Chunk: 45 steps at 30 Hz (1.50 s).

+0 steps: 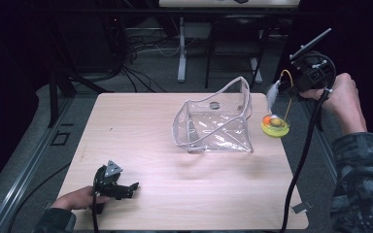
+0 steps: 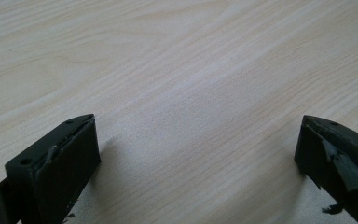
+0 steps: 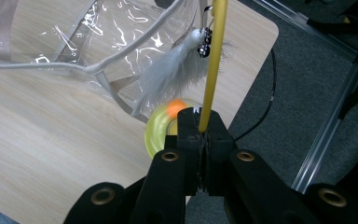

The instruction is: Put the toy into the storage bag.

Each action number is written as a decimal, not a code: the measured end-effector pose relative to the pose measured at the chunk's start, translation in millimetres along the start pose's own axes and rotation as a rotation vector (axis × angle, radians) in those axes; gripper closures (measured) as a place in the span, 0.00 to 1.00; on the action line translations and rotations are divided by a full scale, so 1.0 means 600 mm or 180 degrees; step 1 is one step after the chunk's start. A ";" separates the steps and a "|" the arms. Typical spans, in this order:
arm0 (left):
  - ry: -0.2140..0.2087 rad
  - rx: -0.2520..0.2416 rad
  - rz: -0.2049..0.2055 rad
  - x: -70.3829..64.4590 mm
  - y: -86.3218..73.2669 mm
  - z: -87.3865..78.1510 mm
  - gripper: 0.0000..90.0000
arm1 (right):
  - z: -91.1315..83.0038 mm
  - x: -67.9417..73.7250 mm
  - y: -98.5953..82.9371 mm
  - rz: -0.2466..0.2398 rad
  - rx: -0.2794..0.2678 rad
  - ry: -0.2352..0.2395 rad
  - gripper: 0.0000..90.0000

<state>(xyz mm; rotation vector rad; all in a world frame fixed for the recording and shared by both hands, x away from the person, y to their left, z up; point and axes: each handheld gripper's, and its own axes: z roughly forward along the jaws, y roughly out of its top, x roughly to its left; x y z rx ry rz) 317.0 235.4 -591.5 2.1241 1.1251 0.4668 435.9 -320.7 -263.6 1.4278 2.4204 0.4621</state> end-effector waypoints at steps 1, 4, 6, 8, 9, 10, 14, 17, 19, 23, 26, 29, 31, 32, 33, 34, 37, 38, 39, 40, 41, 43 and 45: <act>0.0001 0.0000 0.0001 0.000 0.000 0.000 0.00 | -0.002 0.000 0.002 0.0000 -0.0002 -0.0004 0.98; 0.0000 0.0000 0.0000 0.000 0.000 0.000 0.00 | -0.010 0.000 0.010 -0.0005 0.0006 -0.0022 0.98; 0.0000 0.0000 0.0001 0.000 0.000 0.000 0.00 | -0.012 0.000 0.013 0.0004 -0.0017 -0.0017 0.98; 0.0001 0.0000 0.0002 0.000 0.000 0.000 0.00 | -0.014 0.000 0.015 0.0006 -0.0002 -0.0021 0.98; 0.0000 0.0000 0.0002 0.000 0.000 0.000 0.00 | -0.018 0.000 0.019 0.0001 -0.0024 -0.0031 0.98; 0.0000 0.0000 0.0003 0.000 0.000 0.000 0.00 | -0.019 0.001 0.020 -0.0001 -0.0037 -0.0029 0.98; 0.0000 0.0000 0.0004 0.000 0.000 0.000 0.00 | -0.024 0.001 0.025 -0.0010 -0.0046 -0.0054 0.98; -0.0002 0.0001 0.0006 0.000 0.000 0.000 0.00 | -0.030 0.002 0.030 -0.0009 -0.0046 -0.0060 0.98; -0.0002 0.0001 0.0006 0.000 0.000 0.000 0.00 | -0.035 0.002 0.034 -0.0020 -0.0074 -0.0056 0.98; -0.0002 0.0001 0.0006 0.000 0.000 0.000 0.00 | -0.042 0.003 0.039 -0.0012 -0.0091 -0.0063 0.98; -0.0002 0.0001 0.0007 0.000 0.000 0.000 0.00 | -0.046 0.003 0.042 -0.0019 -0.0109 -0.0077 0.98; -0.0002 0.0001 0.0007 0.000 0.000 0.000 0.00 | -0.052 0.004 0.047 -0.0019 -0.0109 -0.0053 0.98; -0.0002 0.0000 0.0005 0.000 0.000 0.000 0.00 | -0.054 0.004 0.049 -0.0017 -0.0100 -0.0062 0.98; -0.0002 0.0000 0.0005 0.000 0.000 0.000 0.00 | -0.054 0.004 0.049 -0.0017 -0.0100 -0.0062 0.98; -0.0002 0.0001 0.0006 0.000 0.000 0.000 0.00 | -0.055 0.004 0.050 -0.0037 -0.0104 -0.0068 0.98; -0.0002 0.0001 0.0006 0.000 0.000 0.000 0.00 | -0.057 0.005 0.052 -0.0036 -0.0119 -0.0073 0.98; -0.0002 0.0000 0.0006 0.000 0.000 0.000 0.00 | -0.059 0.006 0.056 -0.0047 -0.0113 -0.0088 0.98; -0.0002 0.0000 0.0006 0.000 0.000 0.000 0.00 | -0.060 0.006 0.057 -0.0044 -0.0107 -0.0086 0.98; -0.0002 0.0000 0.0006 0.000 0.000 0.000 0.00 | -0.060 0.006 0.057 -0.0044 -0.0107 -0.0086 0.98; -0.0002 0.0001 0.0007 0.000 0.000 0.000 0.00 | -0.061 0.006 0.058 -0.0052 -0.0111 -0.0086 0.98; -0.0002 0.0001 0.0007 0.000 0.000 0.000 0.00 | -0.065 0.006 0.060 -0.0045 -0.0136 -0.0082 0.98; -0.0002 0.0001 0.0007 0.000 0.000 0.000 0.00 | -0.068 0.007 0.062 -0.0061 -0.0133 -0.0095 0.98; -0.0002 0.0001 0.0006 0.000 0.000 0.000 0.00 | -0.069 0.008 0.064 -0.0061 -0.0137 -0.0099 0.98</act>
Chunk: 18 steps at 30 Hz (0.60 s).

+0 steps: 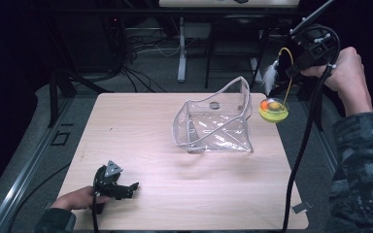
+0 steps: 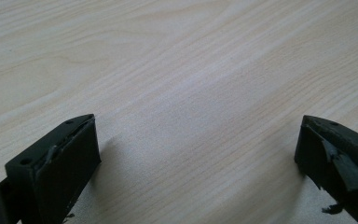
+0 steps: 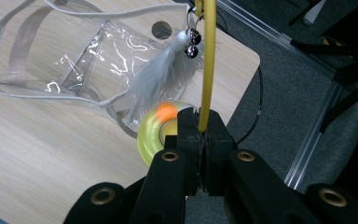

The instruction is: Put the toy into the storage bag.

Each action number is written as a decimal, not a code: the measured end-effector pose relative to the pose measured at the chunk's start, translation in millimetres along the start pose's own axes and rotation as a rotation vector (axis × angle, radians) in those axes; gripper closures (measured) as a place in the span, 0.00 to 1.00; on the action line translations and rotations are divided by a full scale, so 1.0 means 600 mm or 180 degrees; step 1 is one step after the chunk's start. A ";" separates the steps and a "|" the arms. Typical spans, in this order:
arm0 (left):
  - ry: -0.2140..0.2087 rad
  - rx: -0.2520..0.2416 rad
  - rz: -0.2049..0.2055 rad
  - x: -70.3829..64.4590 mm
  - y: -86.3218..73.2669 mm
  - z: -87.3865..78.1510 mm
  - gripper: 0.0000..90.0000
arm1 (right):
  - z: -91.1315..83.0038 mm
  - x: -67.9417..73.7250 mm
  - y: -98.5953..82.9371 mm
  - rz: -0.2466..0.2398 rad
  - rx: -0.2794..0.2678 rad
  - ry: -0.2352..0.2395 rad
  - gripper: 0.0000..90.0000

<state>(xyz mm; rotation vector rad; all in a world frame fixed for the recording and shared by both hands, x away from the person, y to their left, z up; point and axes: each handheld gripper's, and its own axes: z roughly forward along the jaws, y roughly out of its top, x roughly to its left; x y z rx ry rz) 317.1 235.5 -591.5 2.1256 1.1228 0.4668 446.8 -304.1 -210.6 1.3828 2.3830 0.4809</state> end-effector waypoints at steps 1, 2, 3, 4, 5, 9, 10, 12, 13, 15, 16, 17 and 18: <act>0.0000 0.0000 -0.0001 0.000 0.000 0.000 0.00 | -0.003 0.002 0.003 0.0003 -0.0018 -0.0004 0.98; 0.0000 0.0000 -0.0001 0.000 0.000 0.000 0.00 | -0.003 0.002 0.003 0.0003 -0.0018 -0.0004 0.98; 0.0000 0.0000 0.0000 0.000 0.000 0.000 0.00 | -0.004 0.002 0.004 -0.0017 -0.0014 -0.0018 0.98; 0.0001 0.0000 0.0000 0.000 0.000 0.000 0.00 | -0.006 0.004 0.006 -0.0017 -0.0020 -0.0013 0.98; 0.0001 0.0000 0.0000 0.000 0.000 0.000 0.00 | -0.006 0.004 0.006 -0.0017 -0.0020 -0.0013 0.98; 0.0000 0.0000 0.0000 0.000 0.000 0.000 0.00 | -0.012 0.007 0.012 -0.0047 -0.0033 -0.0035 0.98; 0.0000 0.0000 -0.0001 0.000 0.000 0.000 0.00 | -0.013 0.008 0.013 -0.0047 -0.0034 -0.0050 0.98; 0.0000 0.0000 0.0001 0.000 0.000 0.000 0.00 | -0.017 0.009 0.016 -0.0050 -0.0045 -0.0048 0.98; 0.0000 0.0000 0.0001 0.000 0.000 0.000 0.00 | -0.017 0.009 0.016 -0.0050 -0.0045 -0.0048 0.98; 0.0000 0.0000 0.0000 0.000 0.000 0.000 0.00 | -0.020 0.012 0.018 -0.0053 -0.0053 -0.0051 0.98; 0.0000 0.0000 0.0000 0.000 0.000 0.000 0.00 | -0.022 0.013 0.020 -0.0072 -0.0064 -0.0077 0.98; 0.0000 0.0000 0.0000 0.000 0.000 0.000 0.00 | -0.022 0.013 0.020 -0.0072 -0.0064 -0.0077 0.98; 0.0001 0.0000 0.0000 0.000 0.000 0.000 0.00 | -0.023 0.014 0.021 -0.0079 -0.0061 -0.0074 0.98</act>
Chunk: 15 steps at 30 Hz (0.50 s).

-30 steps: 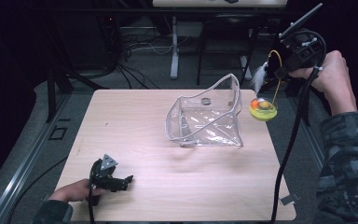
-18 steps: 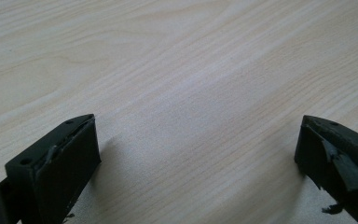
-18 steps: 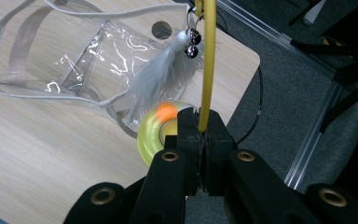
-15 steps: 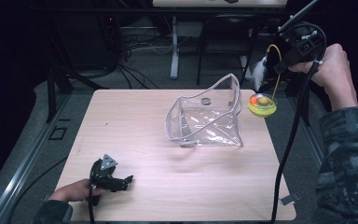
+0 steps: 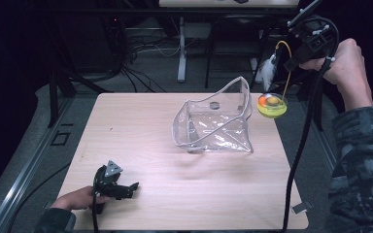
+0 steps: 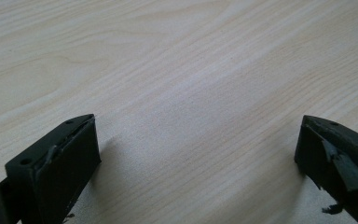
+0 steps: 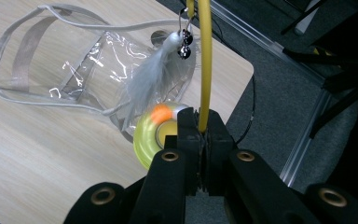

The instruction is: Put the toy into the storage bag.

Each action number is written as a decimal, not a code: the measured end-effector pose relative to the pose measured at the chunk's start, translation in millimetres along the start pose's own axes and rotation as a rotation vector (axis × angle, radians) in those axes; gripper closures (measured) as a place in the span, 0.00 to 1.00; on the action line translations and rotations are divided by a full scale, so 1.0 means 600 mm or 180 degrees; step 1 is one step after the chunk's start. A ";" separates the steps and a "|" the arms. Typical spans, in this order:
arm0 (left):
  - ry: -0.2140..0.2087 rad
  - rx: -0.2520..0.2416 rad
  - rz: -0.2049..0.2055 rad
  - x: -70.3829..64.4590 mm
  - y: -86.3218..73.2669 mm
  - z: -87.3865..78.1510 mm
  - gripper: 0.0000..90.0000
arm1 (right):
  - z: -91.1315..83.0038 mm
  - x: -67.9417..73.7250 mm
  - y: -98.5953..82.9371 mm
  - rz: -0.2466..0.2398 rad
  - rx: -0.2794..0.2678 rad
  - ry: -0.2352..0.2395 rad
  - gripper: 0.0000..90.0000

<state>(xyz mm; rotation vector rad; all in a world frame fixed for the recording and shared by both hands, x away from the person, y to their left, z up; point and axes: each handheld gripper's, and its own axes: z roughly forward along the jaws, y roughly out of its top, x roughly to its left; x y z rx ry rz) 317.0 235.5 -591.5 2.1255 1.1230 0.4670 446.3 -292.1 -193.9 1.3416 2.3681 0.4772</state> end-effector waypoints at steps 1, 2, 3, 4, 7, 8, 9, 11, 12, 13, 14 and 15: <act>0.0000 0.0000 0.0001 0.000 0.000 0.000 0.00 | -0.001 0.001 0.001 -0.0013 -0.0001 -0.0014 0.98; 0.0000 0.0000 0.0000 0.000 0.000 0.000 0.00 | -0.003 0.001 0.003 -0.0003 -0.0010 -0.0007 0.98; 0.0000 -0.0001 0.0000 0.000 0.000 0.000 0.00 | -0.005 0.002 0.004 0.0001 -0.0038 -0.0007 0.98; 0.0000 0.0000 0.0000 0.000 0.000 0.000 0.00 | -0.006 0.002 0.005 0.0002 -0.0043 -0.0013 0.98; 0.0000 0.0000 0.0001 0.000 0.000 0.000 0.00 | -0.015 0.006 0.012 -0.0026 -0.0070 -0.0032 0.98; 0.0000 0.0000 0.0000 0.000 0.000 0.000 0.00 | -0.018 0.008 0.014 -0.0029 -0.0082 -0.0029 0.98; 0.0000 0.0000 0.0000 0.000 0.000 0.000 0.00 | -0.018 0.008 0.014 -0.0029 -0.0082 -0.0029 0.98; 0.0000 0.0000 0.0001 0.000 0.000 0.000 0.00 | -0.025 0.010 0.018 -0.0033 -0.0114 -0.0042 0.98; 0.0000 0.0000 0.0000 0.000 0.000 0.000 0.00 | -0.029 0.012 0.023 -0.0046 -0.0126 -0.0052 0.98; 0.0000 0.0000 0.0000 0.000 0.000 0.000 0.00 | -0.029 0.012 0.023 -0.0046 -0.0126 -0.0052 0.98; 0.0000 0.0000 0.0000 0.000 0.000 0.000 0.00 | -0.030 0.014 0.025 -0.0053 -0.0130 -0.0056 0.98; 0.0000 -0.0001 0.0000 0.000 0.000 0.000 0.00 | -0.034 0.018 0.032 -0.0077 -0.0138 -0.0066 0.98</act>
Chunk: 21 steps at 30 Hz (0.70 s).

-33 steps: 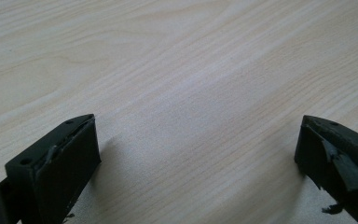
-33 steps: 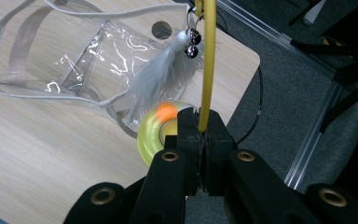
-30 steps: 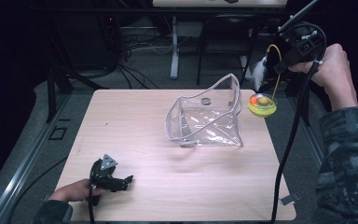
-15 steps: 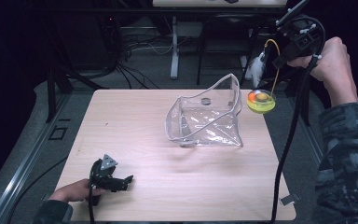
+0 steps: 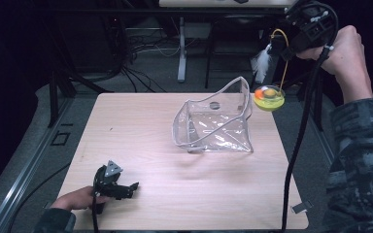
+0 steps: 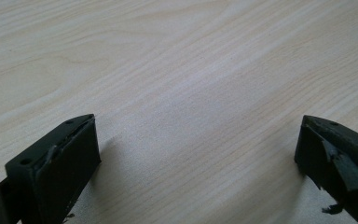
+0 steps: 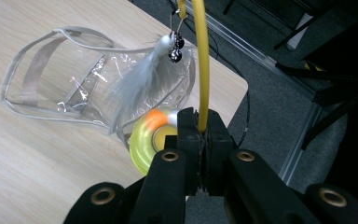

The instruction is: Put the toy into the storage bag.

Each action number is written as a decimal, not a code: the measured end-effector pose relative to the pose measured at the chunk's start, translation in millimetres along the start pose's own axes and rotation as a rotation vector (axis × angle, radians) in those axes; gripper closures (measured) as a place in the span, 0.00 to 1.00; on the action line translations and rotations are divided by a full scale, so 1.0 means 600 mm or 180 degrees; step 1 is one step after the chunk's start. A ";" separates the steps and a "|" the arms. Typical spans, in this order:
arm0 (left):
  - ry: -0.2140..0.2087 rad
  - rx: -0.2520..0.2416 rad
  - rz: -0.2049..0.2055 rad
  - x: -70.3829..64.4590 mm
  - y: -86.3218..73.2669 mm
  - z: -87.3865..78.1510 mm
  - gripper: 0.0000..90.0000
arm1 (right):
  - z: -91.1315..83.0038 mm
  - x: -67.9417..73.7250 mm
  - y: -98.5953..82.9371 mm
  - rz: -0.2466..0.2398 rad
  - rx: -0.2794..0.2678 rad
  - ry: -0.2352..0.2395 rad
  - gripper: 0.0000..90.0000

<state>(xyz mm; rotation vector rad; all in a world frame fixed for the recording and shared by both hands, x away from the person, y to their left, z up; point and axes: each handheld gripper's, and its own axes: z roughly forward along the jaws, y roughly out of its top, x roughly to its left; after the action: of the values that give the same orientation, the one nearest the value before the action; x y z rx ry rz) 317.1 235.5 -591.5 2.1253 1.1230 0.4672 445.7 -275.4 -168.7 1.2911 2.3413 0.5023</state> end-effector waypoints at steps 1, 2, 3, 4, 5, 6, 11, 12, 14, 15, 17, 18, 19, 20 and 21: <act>-0.0001 0.0000 0.0000 0.000 0.000 0.000 0.00 | -0.001 0.002 0.003 -0.0005 -0.0003 -0.0001 0.98; -0.0001 0.0000 0.0000 0.000 0.000 0.000 0.00 | -0.001 0.004 0.006 -0.0018 -0.0005 0.0001 0.98; -0.0001 0.0000 0.0000 0.000 0.000 0.000 0.00 | -0.002 0.006 0.009 -0.0024 -0.0014 0.0007 0.98; 0.0000 0.0001 0.0001 0.000 0.000 0.000 0.00 | -0.002 0.009 0.013 -0.0040 -0.0020 -0.0002 0.98; -0.0001 0.0000 0.0001 0.000 0.000 0.000 0.00 | -0.004 0.012 0.016 -0.0057 -0.0018 -0.0002 0.98; 0.0000 0.0001 0.0001 0.000 0.000 0.000 0.00 | -0.004 0.015 0.020 -0.0066 -0.0035 -0.0006 0.98; -0.0001 0.0001 0.0001 0.000 0.000 0.000 0.00 | -0.005 0.027 0.034 -0.0125 -0.0024 -0.0007 0.98; -0.0001 0.0000 0.0000 0.000 0.000 0.000 0.00 | -0.004 0.030 0.038 -0.0131 -0.0041 0.0002 0.98; -0.0001 0.0001 0.0001 0.000 0.000 0.000 0.00 | -0.001 0.039 0.047 -0.0169 -0.0045 0.0031 0.98; 0.0000 0.0001 0.0001 0.000 0.000 0.000 0.00 | 0.000 0.042 0.049 -0.0188 -0.0047 0.0033 0.98; -0.0001 0.0000 0.0000 0.000 0.000 0.000 0.00 | 0.003 0.048 0.055 -0.0222 -0.0036 0.0044 0.98; 0.0000 0.0000 0.0001 0.000 0.000 0.000 0.00 | 0.004 0.051 0.058 -0.0232 -0.0039 0.0044 0.98; 0.0000 0.0000 0.0001 0.000 0.000 0.000 0.00 | 0.004 0.051 0.058 -0.0232 -0.0039 0.0044 0.98; -0.0001 0.0001 0.0001 0.000 0.000 0.000 0.00 | 0.007 0.057 0.062 -0.0256 -0.0035 0.0059 0.98; -0.0001 0.0001 -0.0001 0.000 0.000 0.000 0.00 | 0.008 0.059 0.065 -0.0264 -0.0038 0.0064 0.98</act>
<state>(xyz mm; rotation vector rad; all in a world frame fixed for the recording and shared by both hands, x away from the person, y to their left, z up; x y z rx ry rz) 317.1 235.5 -591.5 2.1255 1.1231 0.4666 458.5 -224.8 -160.2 1.1832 2.3936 0.5042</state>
